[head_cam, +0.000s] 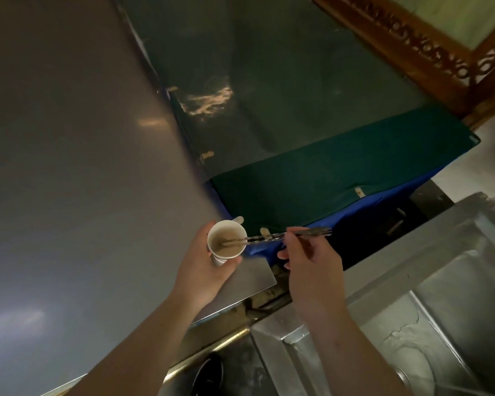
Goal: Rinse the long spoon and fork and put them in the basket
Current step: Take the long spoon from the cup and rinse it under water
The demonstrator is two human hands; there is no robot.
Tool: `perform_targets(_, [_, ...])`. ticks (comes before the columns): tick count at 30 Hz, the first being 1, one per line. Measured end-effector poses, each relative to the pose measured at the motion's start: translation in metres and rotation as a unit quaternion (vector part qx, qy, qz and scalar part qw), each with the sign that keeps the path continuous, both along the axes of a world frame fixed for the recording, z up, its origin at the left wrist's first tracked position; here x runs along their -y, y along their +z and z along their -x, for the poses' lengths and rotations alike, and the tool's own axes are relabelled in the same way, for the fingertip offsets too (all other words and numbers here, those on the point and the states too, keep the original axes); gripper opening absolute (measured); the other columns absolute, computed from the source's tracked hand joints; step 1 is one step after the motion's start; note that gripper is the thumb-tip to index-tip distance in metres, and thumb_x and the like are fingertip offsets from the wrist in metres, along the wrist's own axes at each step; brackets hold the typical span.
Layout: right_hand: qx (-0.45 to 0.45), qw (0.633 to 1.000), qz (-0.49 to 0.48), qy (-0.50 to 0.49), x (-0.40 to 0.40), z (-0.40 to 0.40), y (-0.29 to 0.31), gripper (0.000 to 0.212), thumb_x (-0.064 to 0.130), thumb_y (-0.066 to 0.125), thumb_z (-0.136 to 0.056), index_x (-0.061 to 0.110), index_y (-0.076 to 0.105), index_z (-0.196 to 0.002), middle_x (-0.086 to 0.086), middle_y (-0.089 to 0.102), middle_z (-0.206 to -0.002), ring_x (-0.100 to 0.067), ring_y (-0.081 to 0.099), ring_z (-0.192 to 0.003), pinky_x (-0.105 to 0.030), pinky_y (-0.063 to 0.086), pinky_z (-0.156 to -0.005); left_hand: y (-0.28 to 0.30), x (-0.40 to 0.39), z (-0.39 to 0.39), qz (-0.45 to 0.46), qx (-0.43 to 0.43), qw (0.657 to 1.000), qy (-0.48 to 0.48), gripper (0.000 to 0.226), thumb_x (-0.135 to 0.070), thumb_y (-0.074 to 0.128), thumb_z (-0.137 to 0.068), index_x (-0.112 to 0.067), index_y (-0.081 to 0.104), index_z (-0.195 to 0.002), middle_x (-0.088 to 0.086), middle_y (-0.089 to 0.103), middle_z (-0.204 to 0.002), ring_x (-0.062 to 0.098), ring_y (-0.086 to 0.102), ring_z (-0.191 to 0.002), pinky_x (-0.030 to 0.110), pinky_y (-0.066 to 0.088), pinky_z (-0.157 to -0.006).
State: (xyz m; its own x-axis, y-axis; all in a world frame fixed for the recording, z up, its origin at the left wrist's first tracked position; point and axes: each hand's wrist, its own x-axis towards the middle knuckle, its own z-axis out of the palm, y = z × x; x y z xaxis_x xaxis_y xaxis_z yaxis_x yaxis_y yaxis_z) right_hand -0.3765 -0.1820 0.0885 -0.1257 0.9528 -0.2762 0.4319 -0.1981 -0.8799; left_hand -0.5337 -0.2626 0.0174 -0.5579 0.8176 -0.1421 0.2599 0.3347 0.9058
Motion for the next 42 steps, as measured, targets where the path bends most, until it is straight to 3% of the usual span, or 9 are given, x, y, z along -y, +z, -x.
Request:
perform_targets(5, [0.004, 1.000, 0.017, 0.006, -0.007, 0.002, -0.001, 0.011, 0.031, 0.056, -0.095, 0.038, 0.066, -0.096, 0.032, 0.067, -0.076, 0.007, 0.066, -0.071, -0.020, 0.052, -0.062, -0.002, 0.001, 0.002, 0.005, -0.012, 1.000, -0.004, 0.065, -0.045, 0.083, -0.069, -0.067, 0.036, -0.109, -0.047, 0.047, -0.109, -0.017, 0.049, -0.105, 0.009, 0.046, -0.066])
perform_targets(10, [-0.006, 1.000, 0.008, 0.003, 0.001, 0.004, 0.001, 0.010, 0.034, 0.059, -0.092, 0.035, 0.065, -0.084, 0.028, 0.070, -0.079, 0.006, 0.067, -0.071, -0.022, 0.053, -0.064, -0.003, 0.001, 0.003, -0.009, -0.021, 1.000, -0.007, 0.063, -0.046, 0.082, -0.070, -0.065, 0.038, -0.111, -0.043, 0.050, -0.112, -0.013, 0.052, -0.105, 0.008, 0.048, -0.067])
perform_targets(16, [0.011, 0.999, -0.018, 0.045, 0.010, 0.003, 0.003, 0.014, 0.043, 0.057, -0.088, 0.034, 0.066, -0.082, 0.018, 0.073, -0.076, 0.002, 0.069, -0.069, -0.023, 0.055, -0.064, -0.011, 0.002, 0.006, -0.007, -0.023, 1.000, -0.011, 0.063, -0.050, 0.081, -0.068, -0.058, 0.040, -0.116, -0.041, 0.050, -0.113, -0.014, 0.052, -0.105, 0.004, 0.046, -0.063])
perform_targets(21, [-0.001, 0.998, -0.041, 0.039, 0.015, -0.001, 0.007, 0.007, 0.042, 0.060, -0.085, 0.040, 0.066, -0.084, 0.020, 0.072, -0.080, 0.000, 0.069, -0.070, -0.023, 0.055, -0.065, -0.013, 0.001, 0.006, -0.010, -0.029, 0.999, -0.015, 0.064, -0.049, 0.081, -0.068, -0.064, 0.037, -0.113, -0.046, 0.048, -0.110, -0.018, 0.050, -0.104, 0.005, 0.046, -0.063])
perform_targets(25, [-0.024, 0.999, -0.006, 0.036, 0.015, 0.002, 0.009, 0.011, 0.037, 0.056, -0.092, 0.036, 0.066, -0.086, 0.016, 0.074, -0.079, -0.002, 0.070, -0.070, -0.018, 0.053, -0.060, -0.019, 0.001, 0.007, -0.013, -0.004, 1.000, -0.003, 0.067, -0.045, 0.083, -0.067, -0.054, 0.043, -0.119, -0.036, 0.053, -0.114, -0.008, 0.055, -0.104, 0.021, 0.055, -0.076])
perform_targets(33, [-0.077, 0.993, 0.083, -0.008, 0.017, 0.004, 0.014, 0.016, 0.019, 0.061, -0.092, 0.029, 0.071, -0.083, 0.006, 0.076, -0.076, -0.010, 0.072, -0.066, -0.019, 0.055, -0.057, -0.021, 0.000, 0.008, -0.005, -0.014, 1.000, -0.013, 0.068, -0.048, 0.082, -0.067, -0.058, 0.039, -0.118, -0.038, 0.051, -0.114, -0.011, 0.054, -0.105, 0.016, 0.052, -0.073])
perform_targets(36, [-0.052, 0.996, 0.079, -0.003, 0.021, 0.005, 0.016, 0.018, 0.020, 0.063, -0.089, 0.035, 0.071, -0.082, 0.012, 0.075, -0.076, -0.005, 0.070, -0.067, -0.022, 0.054, -0.059, -0.020, 0.000, 0.007, -0.002, -0.017, 1.000, -0.013, 0.068, -0.047, 0.082, -0.068, -0.057, 0.039, -0.119, -0.038, 0.051, -0.113, -0.011, 0.054, -0.104, 0.014, 0.050, -0.072])
perform_targets(39, [-0.052, 0.996, 0.078, 0.011, 0.023, 0.006, 0.022, 0.024, 0.021, 0.064, -0.086, 0.044, 0.071, -0.082, 0.011, 0.074, -0.074, -0.004, 0.068, -0.066, -0.027, 0.056, -0.062, -0.020, 0.000, 0.007, -0.004, -0.004, 1.000, -0.006, 0.066, -0.045, 0.082, -0.068, -0.059, 0.039, -0.117, -0.031, 0.056, -0.113, -0.001, 0.059, -0.103, 0.019, 0.052, -0.076])
perform_targets(42, [-0.054, 0.996, 0.074, 0.017, 0.024, 0.005, 0.028, 0.021, 0.027, 0.063, -0.088, 0.046, 0.071, -0.086, 0.011, 0.072, -0.073, 0.000, 0.063, -0.060, -0.022, 0.050, -0.058, -0.018, 0.000, 0.007, 0.001, -0.011, 1.000, -0.006, 0.069, -0.046, 0.082, -0.068, -0.067, 0.034, -0.112, -0.032, 0.054, -0.111, -0.003, 0.058, -0.103, 0.016, 0.051, -0.072])
